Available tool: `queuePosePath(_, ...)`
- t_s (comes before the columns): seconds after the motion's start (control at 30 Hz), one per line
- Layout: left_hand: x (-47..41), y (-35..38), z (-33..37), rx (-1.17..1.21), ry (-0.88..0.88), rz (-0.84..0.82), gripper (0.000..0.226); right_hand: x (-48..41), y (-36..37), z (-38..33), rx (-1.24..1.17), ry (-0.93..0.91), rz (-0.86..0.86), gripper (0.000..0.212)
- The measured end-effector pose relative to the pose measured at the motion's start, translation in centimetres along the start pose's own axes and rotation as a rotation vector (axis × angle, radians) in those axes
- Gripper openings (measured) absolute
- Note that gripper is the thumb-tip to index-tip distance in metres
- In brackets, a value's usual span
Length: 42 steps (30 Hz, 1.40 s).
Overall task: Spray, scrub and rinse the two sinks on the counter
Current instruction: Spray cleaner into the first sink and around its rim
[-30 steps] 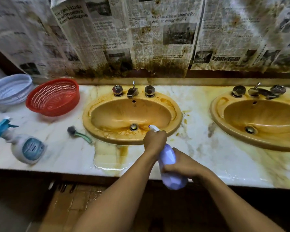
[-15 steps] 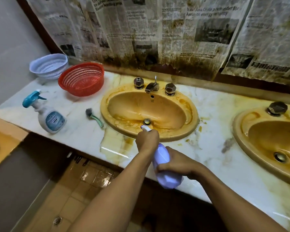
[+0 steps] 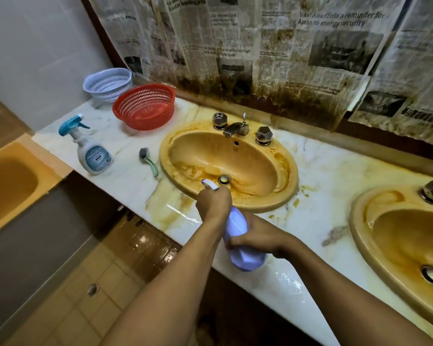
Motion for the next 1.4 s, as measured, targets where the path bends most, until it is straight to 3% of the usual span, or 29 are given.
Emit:
queuePosePath(0.13,-0.5,0.4,0.3,0.027,0.02,-0.042,0.036,-0.3,-0.6,-0.4,-0.036,-0.029,-0.021,0.066)
queuePosePath(0.23,-0.6,-0.1,0.6,-0.001,0.026,0.001,0.023,-0.5,-0.6,-0.5,-0.022,-0.018,-0.031,0.065)
queuePosePath(0.33,-0.9,-0.4,0.6,-0.001,0.031,0.048,0.036,-1.0,-0.4,-0.6,-0.009,-0.032,-0.03,0.073)
queuePosePath(0.53,-1.6,0.2,0.7,0.06,0.048,-0.037,0.021,-1.7,-0.8,-0.4,-0.034,-0.022,-0.028,0.071)
queuePosePath(0.63,-1.7,-0.2,1.1,0.011,0.053,0.009,0.015,-1.7,-0.9,-0.9,-0.014,-0.029,-0.044,0.065)
queuePosePath(0.77,-2.1,-0.3,1.5,0.037,0.083,0.033,0.019,-2.0,-0.7,-1.3,-0.025,-0.046,-0.039,0.073)
queuePosePath(0.93,-2.5,0.1,1.7,0.103,0.09,-0.05,0.019,-2.2,-1.3,-1.6,-0.04,-0.058,-0.033,0.079)
queuePosePath(1.1,-2.2,-0.2,2.0,0.056,0.089,0.006,0.019,-2.2,-1.2,-1.4,-0.022,-0.057,-0.043,0.067)
queuePosePath(1.2,-2.1,0.5,0.9,0.076,0.067,-0.025,0.026,-1.6,-1.2,-1.0,-0.032,-0.046,-0.043,0.056)
queuePosePath(1.33,-1.5,2.1,-0.5,0.108,0.042,-0.102,0.074,-0.8,-1.3,0.5,-0.057,0.002,-0.057,0.058)
queuePosePath(1.4,-0.9,2.6,-0.6,0.108,0.037,-0.122,0.072,-0.4,-1.4,1.4,-0.07,0.008,-0.068,0.064)
Point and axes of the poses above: each hand's wrist, its own x-axis away from the middle knuckle, its own y-axis out of the palm, z = x × y, the point moved 5 cm from there along -x, towards the middle knuckle, and after that the axes turned 2 degrees about x, right-handed, at the moved point
